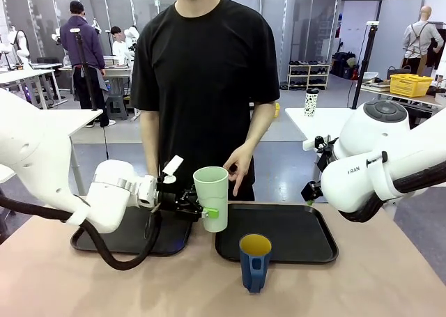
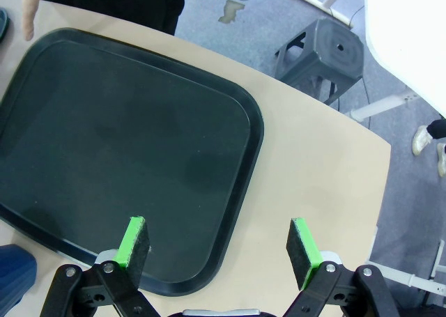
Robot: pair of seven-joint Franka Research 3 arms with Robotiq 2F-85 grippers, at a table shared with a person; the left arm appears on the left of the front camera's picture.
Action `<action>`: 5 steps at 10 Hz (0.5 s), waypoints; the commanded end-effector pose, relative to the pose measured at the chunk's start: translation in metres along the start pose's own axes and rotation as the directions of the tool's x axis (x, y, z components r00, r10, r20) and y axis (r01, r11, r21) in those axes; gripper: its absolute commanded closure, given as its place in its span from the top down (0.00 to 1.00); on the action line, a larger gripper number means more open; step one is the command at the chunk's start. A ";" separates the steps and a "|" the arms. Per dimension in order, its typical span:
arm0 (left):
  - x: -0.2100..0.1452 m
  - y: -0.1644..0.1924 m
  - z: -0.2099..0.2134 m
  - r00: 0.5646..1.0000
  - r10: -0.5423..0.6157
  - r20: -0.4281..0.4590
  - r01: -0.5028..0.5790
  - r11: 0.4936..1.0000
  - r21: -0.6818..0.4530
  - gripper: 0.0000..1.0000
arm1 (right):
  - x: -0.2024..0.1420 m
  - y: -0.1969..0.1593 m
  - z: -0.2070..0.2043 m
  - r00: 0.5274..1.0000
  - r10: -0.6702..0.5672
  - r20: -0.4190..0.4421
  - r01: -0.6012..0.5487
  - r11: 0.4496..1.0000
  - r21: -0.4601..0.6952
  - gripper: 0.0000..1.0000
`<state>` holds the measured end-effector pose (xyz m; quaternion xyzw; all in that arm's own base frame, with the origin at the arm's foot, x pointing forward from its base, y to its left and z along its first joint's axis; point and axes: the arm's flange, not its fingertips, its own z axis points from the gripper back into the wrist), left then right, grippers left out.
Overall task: Sort and store the cups by type.
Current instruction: Place the picked Reusable plastic cup into the Flat Tray indicated by the person.
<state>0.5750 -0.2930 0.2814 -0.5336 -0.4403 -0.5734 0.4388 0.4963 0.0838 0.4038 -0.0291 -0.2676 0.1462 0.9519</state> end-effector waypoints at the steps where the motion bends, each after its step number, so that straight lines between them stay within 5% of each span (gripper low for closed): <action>1: 0.003 -0.003 0.005 1.000 -0.007 -0.003 0.007 1.000 0.007 0.84 | 0.000 0.000 0.000 1.000 0.001 0.001 -0.001 1.000 0.000 1.00; 5: -0.001 0.001 0.003 1.000 0.000 -0.001 0.000 1.000 0.005 0.84 | 0.000 0.000 0.000 1.000 0.001 0.001 -0.001 1.000 0.000 1.00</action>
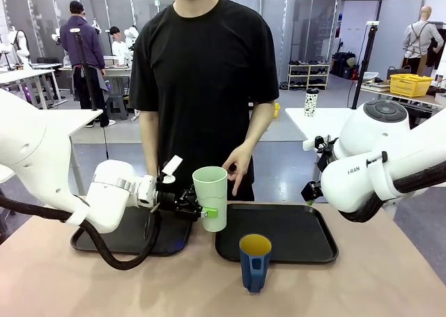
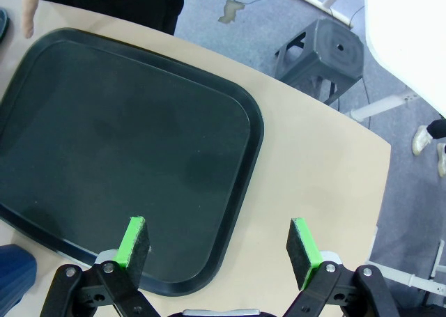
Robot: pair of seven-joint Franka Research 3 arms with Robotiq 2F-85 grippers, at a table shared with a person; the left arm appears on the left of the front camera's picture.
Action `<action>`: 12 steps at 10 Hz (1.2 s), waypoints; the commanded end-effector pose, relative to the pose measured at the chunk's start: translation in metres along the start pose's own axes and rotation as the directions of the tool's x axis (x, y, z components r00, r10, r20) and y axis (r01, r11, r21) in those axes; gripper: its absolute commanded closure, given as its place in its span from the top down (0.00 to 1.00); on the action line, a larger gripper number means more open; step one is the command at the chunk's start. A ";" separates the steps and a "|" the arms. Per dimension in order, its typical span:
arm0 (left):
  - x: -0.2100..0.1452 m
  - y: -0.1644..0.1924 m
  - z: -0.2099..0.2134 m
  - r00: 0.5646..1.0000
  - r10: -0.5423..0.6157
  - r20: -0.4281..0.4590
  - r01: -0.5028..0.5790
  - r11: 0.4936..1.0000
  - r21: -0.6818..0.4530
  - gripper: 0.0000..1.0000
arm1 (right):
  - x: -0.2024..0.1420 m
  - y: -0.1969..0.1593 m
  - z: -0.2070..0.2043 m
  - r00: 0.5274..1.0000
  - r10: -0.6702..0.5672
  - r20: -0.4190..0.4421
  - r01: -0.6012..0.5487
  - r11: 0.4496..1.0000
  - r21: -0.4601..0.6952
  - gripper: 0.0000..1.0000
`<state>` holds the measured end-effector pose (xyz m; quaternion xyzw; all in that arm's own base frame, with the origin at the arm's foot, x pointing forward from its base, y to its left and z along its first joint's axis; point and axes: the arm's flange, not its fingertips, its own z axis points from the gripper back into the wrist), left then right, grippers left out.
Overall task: Sort and store the cups by type.
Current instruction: Place the picked Reusable plastic cup into the Flat Tray indicated by the person.
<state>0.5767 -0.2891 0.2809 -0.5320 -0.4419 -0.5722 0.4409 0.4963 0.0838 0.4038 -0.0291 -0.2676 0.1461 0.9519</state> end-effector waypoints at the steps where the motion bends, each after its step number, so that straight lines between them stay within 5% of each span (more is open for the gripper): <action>1: 0.002 0.003 -0.010 0.998 -0.033 0.052 0.037 0.996 -0.077 0.84 | 0.000 0.000 0.000 1.000 0.001 0.001 -0.001 1.000 0.000 1.00; 12: -0.011 0.071 -0.076 1.000 0.012 0.027 -0.012 1.000 -0.010 0.84 | 0.000 0.000 0.000 1.000 0.001 0.001 -0.001 1.000 0.000 1.00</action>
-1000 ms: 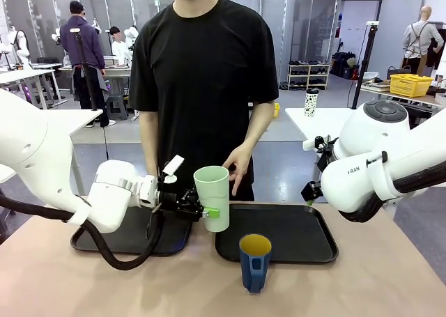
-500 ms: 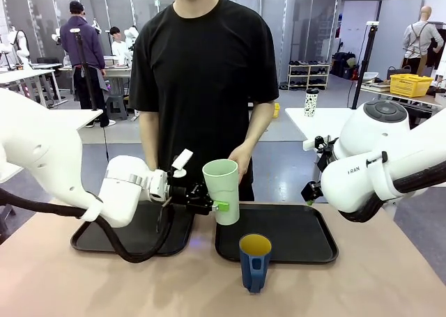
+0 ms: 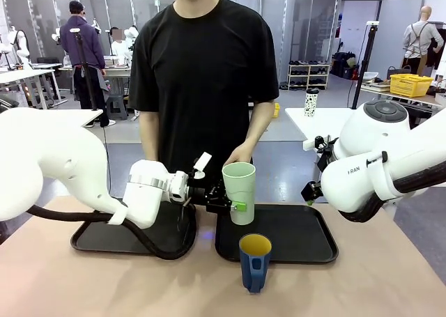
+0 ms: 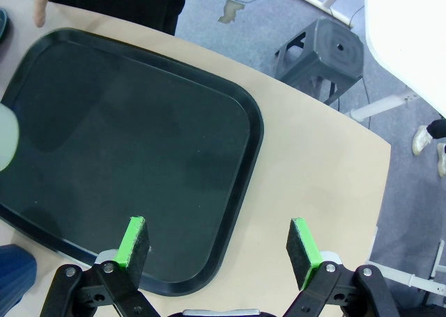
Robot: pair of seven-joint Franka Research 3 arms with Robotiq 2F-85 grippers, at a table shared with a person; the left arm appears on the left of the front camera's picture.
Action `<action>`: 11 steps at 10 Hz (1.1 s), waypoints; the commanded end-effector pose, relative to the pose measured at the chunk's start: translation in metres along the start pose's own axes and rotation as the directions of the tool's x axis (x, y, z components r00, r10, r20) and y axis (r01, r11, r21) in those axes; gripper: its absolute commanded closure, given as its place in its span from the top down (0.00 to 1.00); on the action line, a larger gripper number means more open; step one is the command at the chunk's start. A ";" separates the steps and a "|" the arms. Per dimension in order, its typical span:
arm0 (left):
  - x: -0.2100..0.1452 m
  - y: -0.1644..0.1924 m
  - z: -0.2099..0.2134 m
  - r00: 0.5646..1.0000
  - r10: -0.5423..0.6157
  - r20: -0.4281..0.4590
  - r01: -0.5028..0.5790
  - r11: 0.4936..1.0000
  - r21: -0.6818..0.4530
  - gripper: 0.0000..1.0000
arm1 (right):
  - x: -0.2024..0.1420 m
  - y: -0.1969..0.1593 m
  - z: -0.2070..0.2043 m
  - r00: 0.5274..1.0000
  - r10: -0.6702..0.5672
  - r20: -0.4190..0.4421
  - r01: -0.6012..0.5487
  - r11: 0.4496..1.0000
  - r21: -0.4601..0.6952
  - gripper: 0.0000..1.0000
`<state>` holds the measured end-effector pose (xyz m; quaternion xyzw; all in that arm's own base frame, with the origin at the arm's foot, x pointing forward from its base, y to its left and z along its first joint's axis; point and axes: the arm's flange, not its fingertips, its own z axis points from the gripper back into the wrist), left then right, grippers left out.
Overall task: Sort and store the cups by type.
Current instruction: Place the picked Reusable plastic cup into the Flat Tray indicated by the person.
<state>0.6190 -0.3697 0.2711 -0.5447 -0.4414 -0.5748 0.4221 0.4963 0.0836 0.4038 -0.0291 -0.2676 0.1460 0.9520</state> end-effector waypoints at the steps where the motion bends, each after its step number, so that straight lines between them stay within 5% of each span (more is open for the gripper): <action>1: -0.009 0.014 -0.009 0.999 0.039 -0.003 -0.039 0.999 0.028 0.84 | 0.000 0.000 0.000 1.000 0.001 0.001 -0.001 1.000 0.000 1.00; 11: -0.060 0.021 -0.014 0.996 0.074 -0.051 -0.076 0.996 -0.040 0.84 | 0.000 0.000 0.000 1.000 0.001 0.001 -0.001 1.000 0.000 1.00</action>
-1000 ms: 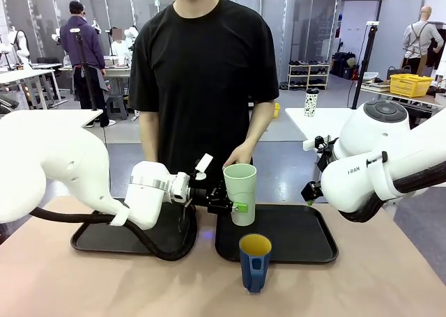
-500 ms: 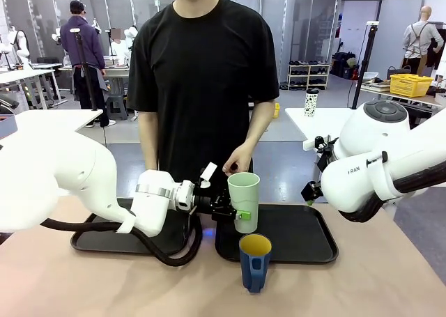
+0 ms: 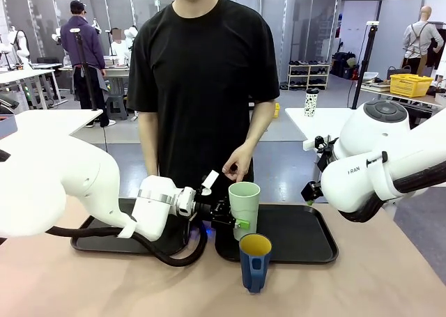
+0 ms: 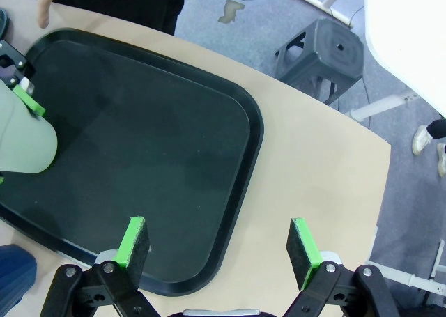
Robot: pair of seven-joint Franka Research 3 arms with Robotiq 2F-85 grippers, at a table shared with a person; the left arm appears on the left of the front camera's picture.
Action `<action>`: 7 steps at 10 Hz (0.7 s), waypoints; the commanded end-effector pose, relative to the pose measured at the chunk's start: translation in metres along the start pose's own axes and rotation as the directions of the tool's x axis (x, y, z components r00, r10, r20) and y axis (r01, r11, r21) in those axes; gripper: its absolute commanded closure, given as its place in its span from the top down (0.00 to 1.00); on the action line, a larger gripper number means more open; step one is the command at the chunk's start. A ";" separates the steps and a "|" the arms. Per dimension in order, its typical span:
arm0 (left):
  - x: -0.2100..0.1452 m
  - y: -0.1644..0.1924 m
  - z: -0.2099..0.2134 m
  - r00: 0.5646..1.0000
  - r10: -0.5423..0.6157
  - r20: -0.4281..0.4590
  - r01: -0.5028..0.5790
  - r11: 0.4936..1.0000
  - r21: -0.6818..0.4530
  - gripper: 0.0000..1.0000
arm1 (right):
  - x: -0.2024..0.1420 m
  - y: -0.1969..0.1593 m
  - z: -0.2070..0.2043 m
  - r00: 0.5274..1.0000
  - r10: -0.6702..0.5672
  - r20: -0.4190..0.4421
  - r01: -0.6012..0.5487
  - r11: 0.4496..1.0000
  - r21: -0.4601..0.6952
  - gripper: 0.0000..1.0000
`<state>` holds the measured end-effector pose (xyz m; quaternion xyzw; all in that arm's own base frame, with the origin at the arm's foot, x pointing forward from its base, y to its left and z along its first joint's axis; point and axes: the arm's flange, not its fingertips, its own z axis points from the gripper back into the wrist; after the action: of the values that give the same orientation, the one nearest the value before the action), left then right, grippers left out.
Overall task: Sort and store the cups by type.
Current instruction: Place the picked Reusable plastic cup into the Flat Tray indicated by the person.
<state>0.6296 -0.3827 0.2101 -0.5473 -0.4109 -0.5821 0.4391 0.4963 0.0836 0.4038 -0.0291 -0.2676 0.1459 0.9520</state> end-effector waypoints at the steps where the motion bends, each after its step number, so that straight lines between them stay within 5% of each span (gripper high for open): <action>1: -0.001 0.010 -0.002 1.000 0.024 -0.002 -0.024 0.999 -0.024 0.84 | 0.000 0.000 0.000 1.000 0.001 0.001 -0.001 1.000 0.000 1.00; 5: -0.008 0.008 -0.002 1.000 0.024 -0.002 -0.024 0.999 -0.041 0.84 | 0.000 0.000 0.000 1.000 0.001 0.001 -0.001 1.000 0.000 1.00; 7: -0.008 0.006 -0.001 0.999 0.035 0.000 -0.035 0.998 -0.047 1.00 | 0.000 0.000 0.000 1.000 0.001 0.001 -0.001 1.000 0.000 1.00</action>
<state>0.6320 -0.3855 0.2036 -0.5536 -0.4004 -0.5845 0.4376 0.4963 0.0836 0.4038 -0.0291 -0.2676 0.1459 0.9520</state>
